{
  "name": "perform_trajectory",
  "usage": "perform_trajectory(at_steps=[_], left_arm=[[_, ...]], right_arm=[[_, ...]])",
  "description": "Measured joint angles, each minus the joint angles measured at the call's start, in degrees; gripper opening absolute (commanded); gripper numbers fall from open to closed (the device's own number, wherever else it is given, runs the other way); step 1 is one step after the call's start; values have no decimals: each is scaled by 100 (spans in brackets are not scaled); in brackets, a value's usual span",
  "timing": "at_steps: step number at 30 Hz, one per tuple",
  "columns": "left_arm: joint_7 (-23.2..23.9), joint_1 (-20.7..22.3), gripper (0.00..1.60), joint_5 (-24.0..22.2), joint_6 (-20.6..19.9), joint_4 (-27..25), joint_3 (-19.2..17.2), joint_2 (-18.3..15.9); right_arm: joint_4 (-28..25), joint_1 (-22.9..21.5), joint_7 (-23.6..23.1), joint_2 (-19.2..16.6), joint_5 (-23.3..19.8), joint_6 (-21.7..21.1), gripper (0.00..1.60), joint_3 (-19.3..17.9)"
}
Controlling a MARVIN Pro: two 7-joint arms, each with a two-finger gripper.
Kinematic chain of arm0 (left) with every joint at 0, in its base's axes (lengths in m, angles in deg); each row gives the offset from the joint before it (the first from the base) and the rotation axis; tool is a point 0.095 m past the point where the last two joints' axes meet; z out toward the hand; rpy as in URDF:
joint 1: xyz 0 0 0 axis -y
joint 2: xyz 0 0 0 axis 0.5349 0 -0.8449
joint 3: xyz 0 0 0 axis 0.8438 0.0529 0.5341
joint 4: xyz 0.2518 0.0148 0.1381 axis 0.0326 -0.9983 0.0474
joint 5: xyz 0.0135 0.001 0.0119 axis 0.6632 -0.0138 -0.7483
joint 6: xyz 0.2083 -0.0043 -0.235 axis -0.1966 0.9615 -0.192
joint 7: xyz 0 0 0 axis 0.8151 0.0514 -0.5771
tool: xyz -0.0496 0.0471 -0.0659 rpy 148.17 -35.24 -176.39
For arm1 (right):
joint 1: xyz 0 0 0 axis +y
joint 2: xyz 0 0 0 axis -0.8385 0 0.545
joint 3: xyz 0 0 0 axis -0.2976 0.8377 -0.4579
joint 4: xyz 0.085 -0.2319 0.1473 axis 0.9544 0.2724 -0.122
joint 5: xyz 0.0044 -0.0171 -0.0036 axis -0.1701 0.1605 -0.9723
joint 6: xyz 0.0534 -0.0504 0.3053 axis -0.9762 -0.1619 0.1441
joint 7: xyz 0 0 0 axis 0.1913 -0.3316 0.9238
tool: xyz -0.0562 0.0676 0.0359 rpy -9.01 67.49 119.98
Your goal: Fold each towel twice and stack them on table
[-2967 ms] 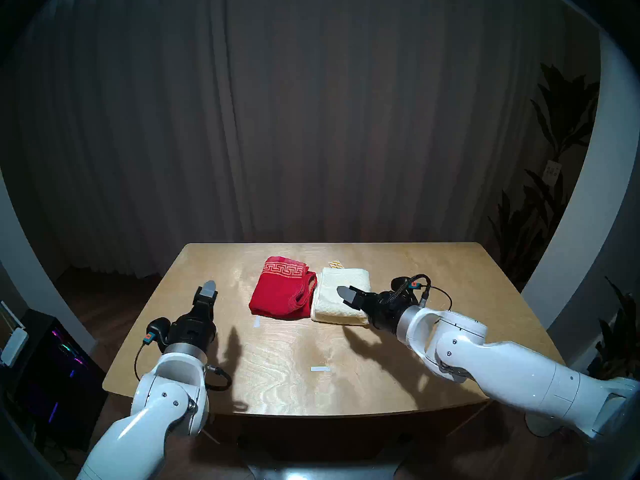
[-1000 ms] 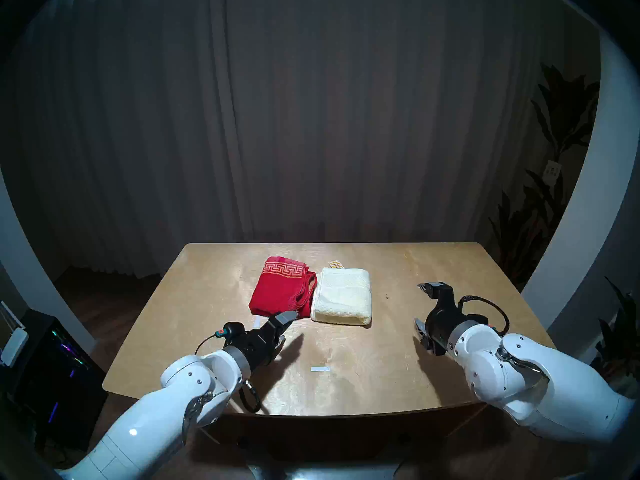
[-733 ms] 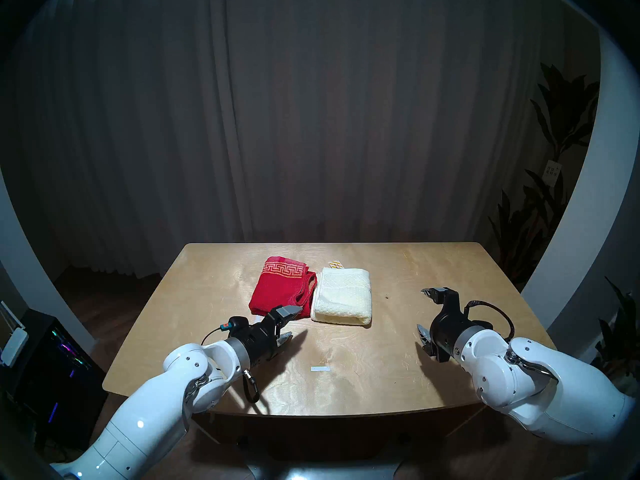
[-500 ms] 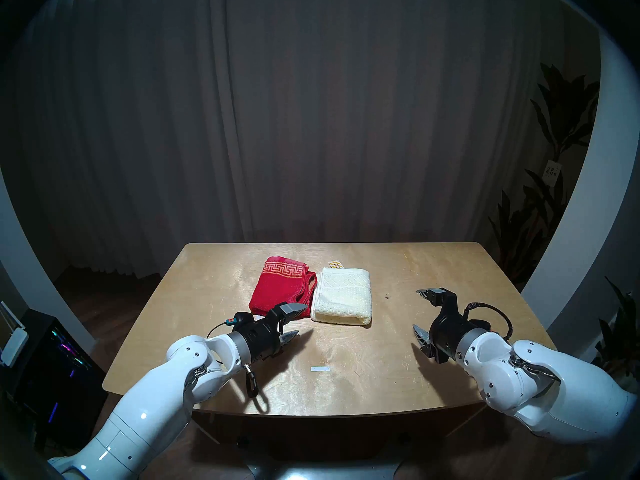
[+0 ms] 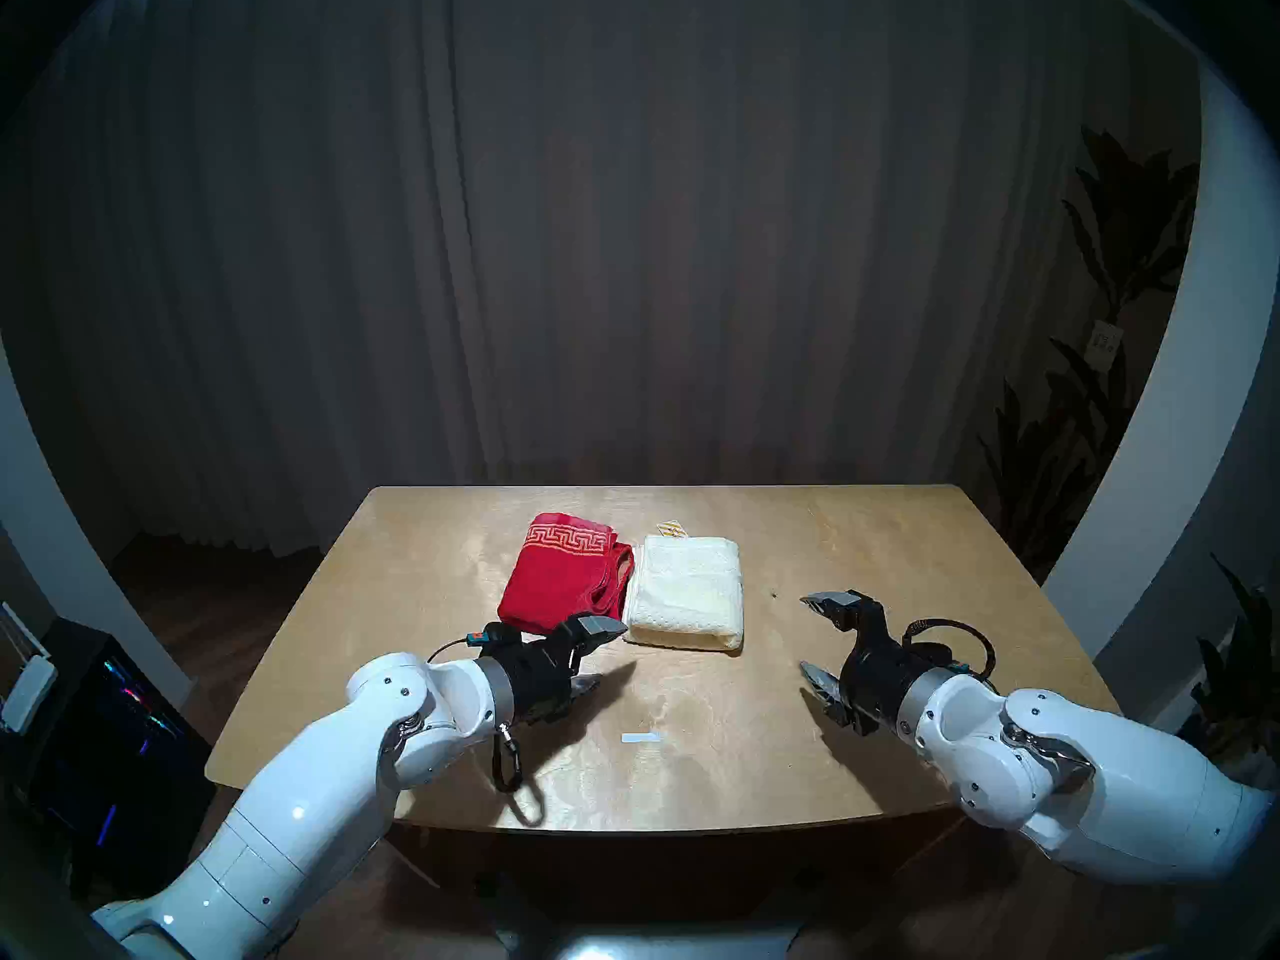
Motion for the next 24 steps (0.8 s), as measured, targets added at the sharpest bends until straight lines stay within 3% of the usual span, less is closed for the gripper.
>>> perform_trajectory(at_steps=[12, 24], left_arm=[[-388, 296, 160, -109, 151, 218, 63, 267], [-488, 648, 160, -33, 74, 487, 284, 456]], right_arm=[[332, -452, 113, 344, 215, -153, 160, 306], [530, -780, 315, 624, 408, -191, 160, 554]])
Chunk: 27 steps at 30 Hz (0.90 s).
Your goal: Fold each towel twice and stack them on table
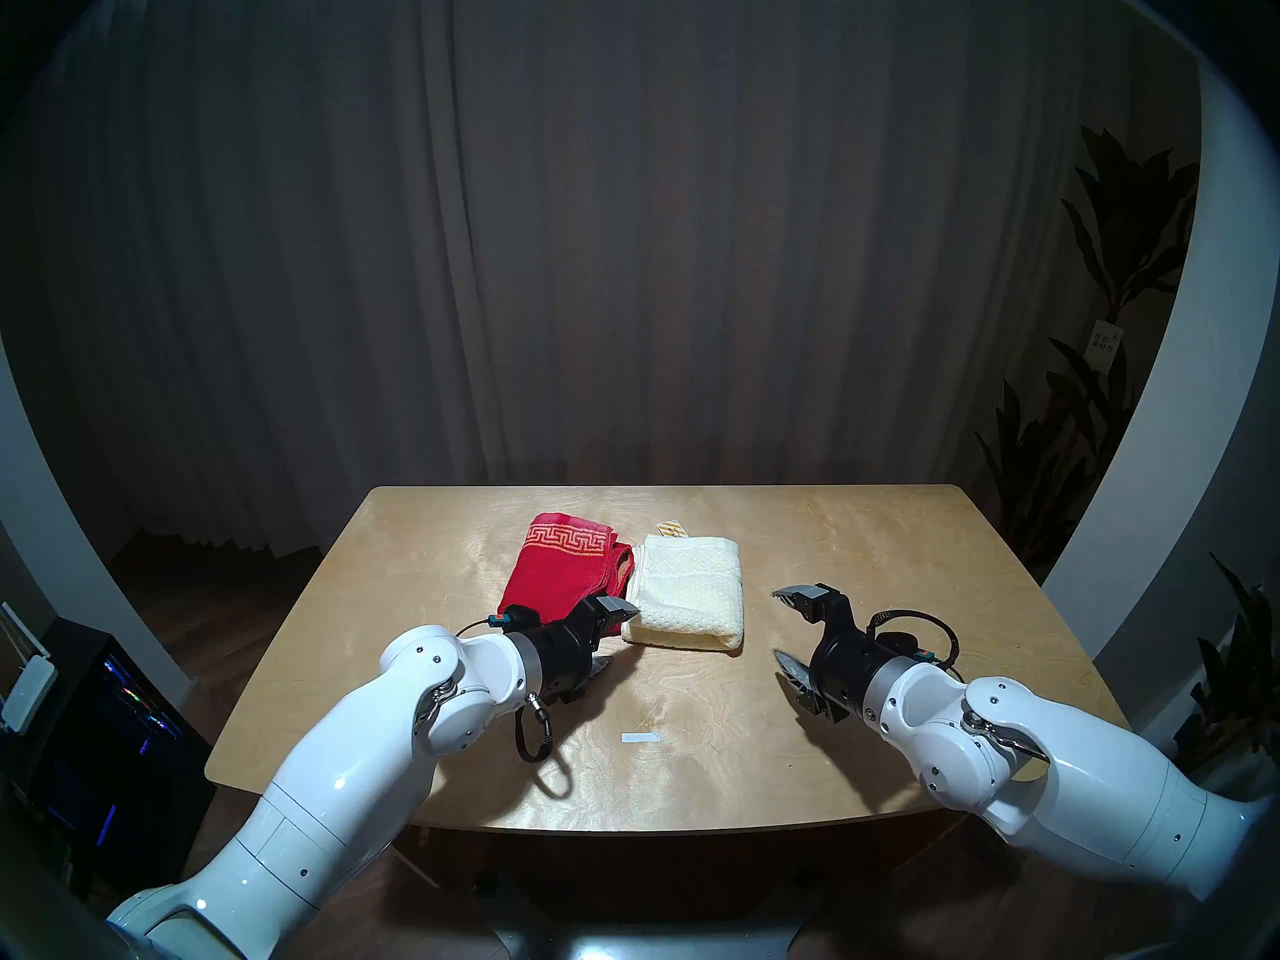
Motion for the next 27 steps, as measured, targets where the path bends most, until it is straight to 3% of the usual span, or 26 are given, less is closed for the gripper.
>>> perform_trajectory(at_steps=[27], left_arm=[[171, 424, 160, 214, -19, 490, 175, 281]], right_arm=[[1171, -849, 7, 851, 445, -422, 160, 658]])
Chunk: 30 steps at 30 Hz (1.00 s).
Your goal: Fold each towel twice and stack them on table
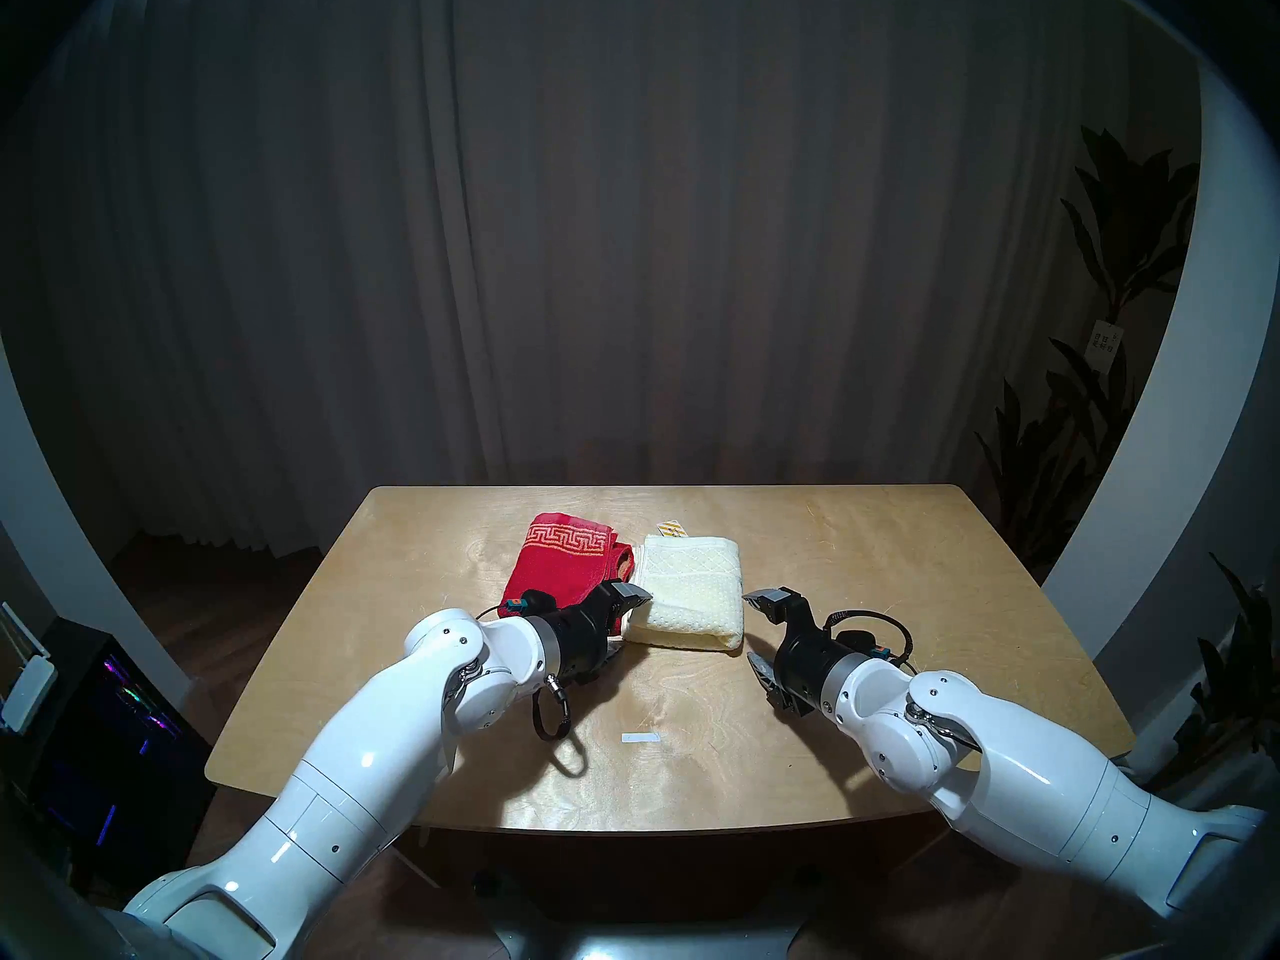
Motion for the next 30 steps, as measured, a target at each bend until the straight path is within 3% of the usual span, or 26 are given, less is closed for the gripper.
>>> perform_trajectory(at_steps=[30], left_arm=[[47, 360, 160, 86, -68, 403, 126, 157]], right_arm=[[830, -737, -22, 627, 245, -298, 160, 356]])
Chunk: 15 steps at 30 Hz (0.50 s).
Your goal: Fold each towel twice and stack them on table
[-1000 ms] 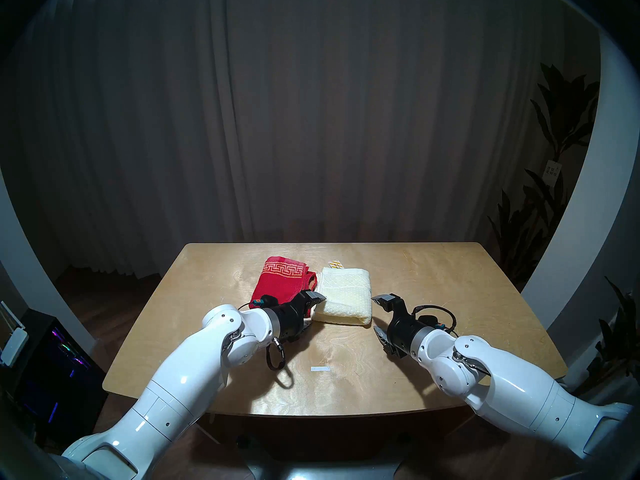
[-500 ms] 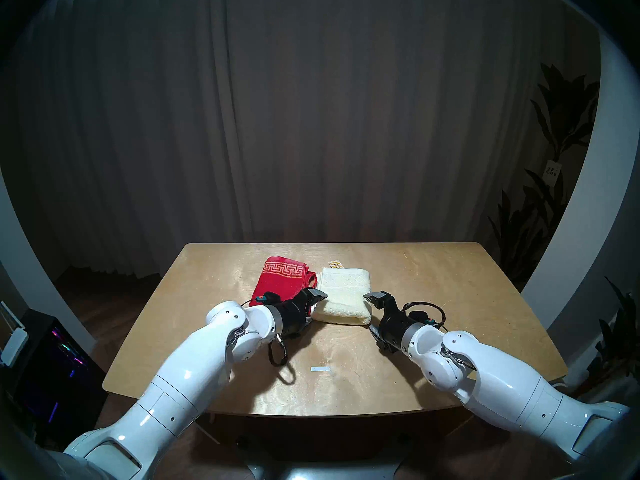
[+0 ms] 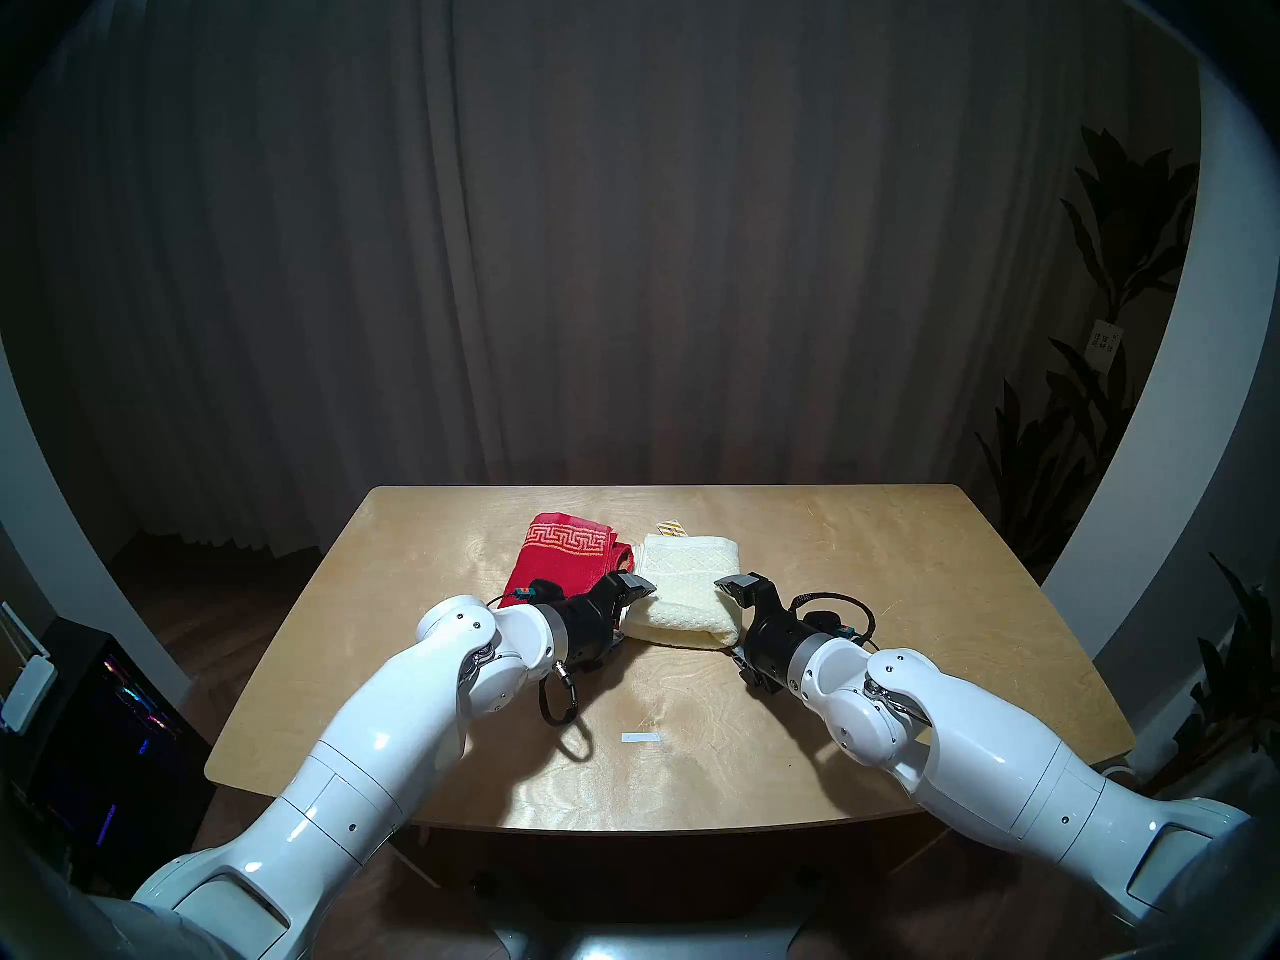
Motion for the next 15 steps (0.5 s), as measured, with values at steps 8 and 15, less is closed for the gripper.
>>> perform_trajectory(at_steps=[8, 15], left_arm=[[157, 86, 160, 70, -41, 127, 53, 28], [304, 165, 160, 125, -55, 256, 95, 77]], right_arm=[[90, -91, 37, 77, -4, -3, 160, 27], [165, -146, 30, 146, -7, 20, 160, 41]])
